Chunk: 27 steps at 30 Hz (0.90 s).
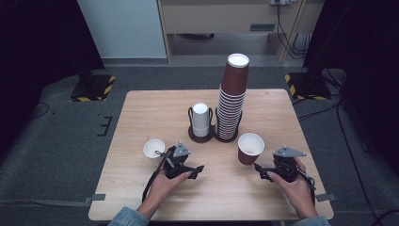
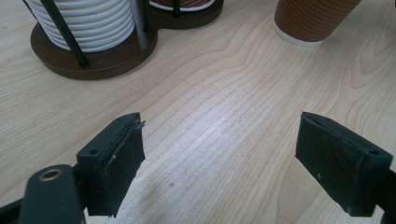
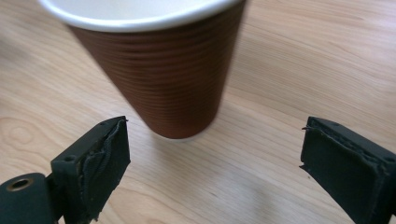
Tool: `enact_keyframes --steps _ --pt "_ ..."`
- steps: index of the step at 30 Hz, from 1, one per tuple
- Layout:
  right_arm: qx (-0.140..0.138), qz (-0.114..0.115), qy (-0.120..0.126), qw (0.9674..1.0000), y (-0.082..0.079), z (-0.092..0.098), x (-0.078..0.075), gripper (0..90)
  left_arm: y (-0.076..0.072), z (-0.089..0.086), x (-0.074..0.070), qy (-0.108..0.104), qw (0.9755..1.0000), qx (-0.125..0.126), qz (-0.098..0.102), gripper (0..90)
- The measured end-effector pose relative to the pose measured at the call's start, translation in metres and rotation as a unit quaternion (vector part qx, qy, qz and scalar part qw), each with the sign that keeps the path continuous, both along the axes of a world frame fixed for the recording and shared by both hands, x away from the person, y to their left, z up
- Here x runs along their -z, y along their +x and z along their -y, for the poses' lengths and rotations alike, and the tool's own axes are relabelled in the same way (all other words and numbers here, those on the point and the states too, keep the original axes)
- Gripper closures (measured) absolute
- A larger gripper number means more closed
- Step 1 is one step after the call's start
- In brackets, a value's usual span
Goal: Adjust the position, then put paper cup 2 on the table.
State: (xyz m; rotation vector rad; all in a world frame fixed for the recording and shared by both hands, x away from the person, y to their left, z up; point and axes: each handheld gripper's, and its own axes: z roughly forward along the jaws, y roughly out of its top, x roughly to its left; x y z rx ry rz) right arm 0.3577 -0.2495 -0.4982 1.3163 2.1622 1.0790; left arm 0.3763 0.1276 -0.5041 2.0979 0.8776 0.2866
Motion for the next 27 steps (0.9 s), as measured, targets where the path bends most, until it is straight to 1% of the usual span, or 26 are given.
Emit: enact_keyframes --steps 2,8,10,13,15,18,19,21,23,25,27 --pt "0.012 0.001 0.006 0.9999 0.001 0.004 0.000 8.7 0.000 0.000 0.000 0.000 1.0000 0.000 0.000 14.2" --pt "0.045 0.015 0.002 0.9989 0.004 0.011 -0.002 8.9 0.000 0.001 0.000 0.000 1.0000 0.002 0.001 14.1" --pt "0.054 0.015 0.002 0.9984 0.005 0.013 -0.003 8.8 0.000 0.001 0.000 0.001 1.0000 0.001 0.001 14.1" --pt "0.069 0.020 -0.002 0.9974 0.007 0.016 -0.004 8.8 -0.001 0.001 0.000 0.001 1.0000 0.003 0.000 14.1" --pt "0.081 0.020 0.001 0.9965 0.008 0.019 -0.005 8.8 -0.001 0.002 0.000 0.001 1.0000 0.005 0.000 14.0" --pt "0.103 0.025 0.008 0.9944 0.012 0.023 -0.007 8.8 -0.002 0.003 0.001 0.002 1.0000 0.007 -0.001 13.7" --pt "0.106 0.024 0.011 0.9940 0.014 0.025 -0.008 8.7 -0.002 0.003 0.001 0.003 1.0000 0.008 0.000 13.6" --pt "0.114 0.027 0.008 0.9931 0.019 0.027 -0.008 8.8 -0.002 0.004 0.001 0.006 0.9999 0.009 0.002 13.4" --pt "0.118 0.025 0.010 0.9926 0.025 0.030 -0.008 8.8 -0.003 0.004 0.001 0.006 0.9999 0.010 0.000 12.9" --pt "0.129 0.022 0.015 0.9913 0.032 0.032 -0.007 9.1 -0.003 0.005 0.001 0.009 0.9999 0.013 0.002 12.5" --pt "0.135 0.022 0.012 0.9905 0.040 0.035 -0.005 9.4 -0.003 0.006 0.002 0.012 0.9998 0.014 0.000 11.9"
